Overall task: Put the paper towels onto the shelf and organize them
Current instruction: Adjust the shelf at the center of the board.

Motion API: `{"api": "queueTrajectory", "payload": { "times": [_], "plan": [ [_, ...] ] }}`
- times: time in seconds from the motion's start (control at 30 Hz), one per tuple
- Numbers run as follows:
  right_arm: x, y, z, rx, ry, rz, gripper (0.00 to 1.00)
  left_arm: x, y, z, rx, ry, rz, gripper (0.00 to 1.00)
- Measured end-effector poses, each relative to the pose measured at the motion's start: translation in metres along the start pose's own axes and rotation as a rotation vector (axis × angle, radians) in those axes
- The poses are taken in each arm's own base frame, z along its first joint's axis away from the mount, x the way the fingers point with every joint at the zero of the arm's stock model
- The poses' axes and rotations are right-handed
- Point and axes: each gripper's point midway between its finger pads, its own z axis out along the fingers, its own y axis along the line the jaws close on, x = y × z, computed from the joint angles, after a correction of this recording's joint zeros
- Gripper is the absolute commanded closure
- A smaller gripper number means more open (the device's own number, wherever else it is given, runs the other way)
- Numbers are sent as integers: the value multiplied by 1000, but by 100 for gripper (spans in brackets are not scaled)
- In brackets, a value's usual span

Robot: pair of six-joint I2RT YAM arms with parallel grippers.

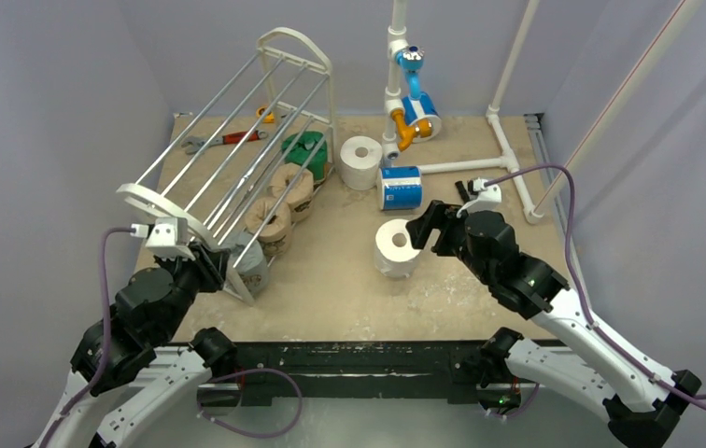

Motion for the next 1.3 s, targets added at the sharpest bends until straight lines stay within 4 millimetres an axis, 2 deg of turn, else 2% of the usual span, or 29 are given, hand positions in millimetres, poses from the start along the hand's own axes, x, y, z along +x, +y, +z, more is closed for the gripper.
{"api": "queueTrajectory", "payload": {
  "times": [0.33,0.57,0.7,0.87,0.9,0.93,1.0,1.1,1.17,1.3],
  "plan": [
    [0,0,-1,-2,-2,-2,19,4,-23,8,91,31,-16,73],
    [1,0,0,-3,1,-3,19,7,-46,18,170,52,-59,64],
    [5,1,2,-9,14,-5,19,10,-61,21,218,77,-92,54],
    [10,1,6,-7,31,-11,19,15,-79,21,277,116,-88,35],
    [11,1,7,-6,35,-13,19,16,-81,20,284,126,-81,22],
    [12,1,8,-7,39,-16,18,17,-80,18,286,134,-75,10],
    [14,3,9,-15,52,-22,18,15,-76,11,286,131,-66,3],
    [16,4,9,-28,63,-40,18,3,-60,-9,271,95,-72,0],
    [17,9,9,-55,69,-57,18,-15,-47,-28,268,42,-83,0],
    [16,31,6,-178,77,-87,18,-45,-23,-60,261,-66,-117,3]
  ]
}}
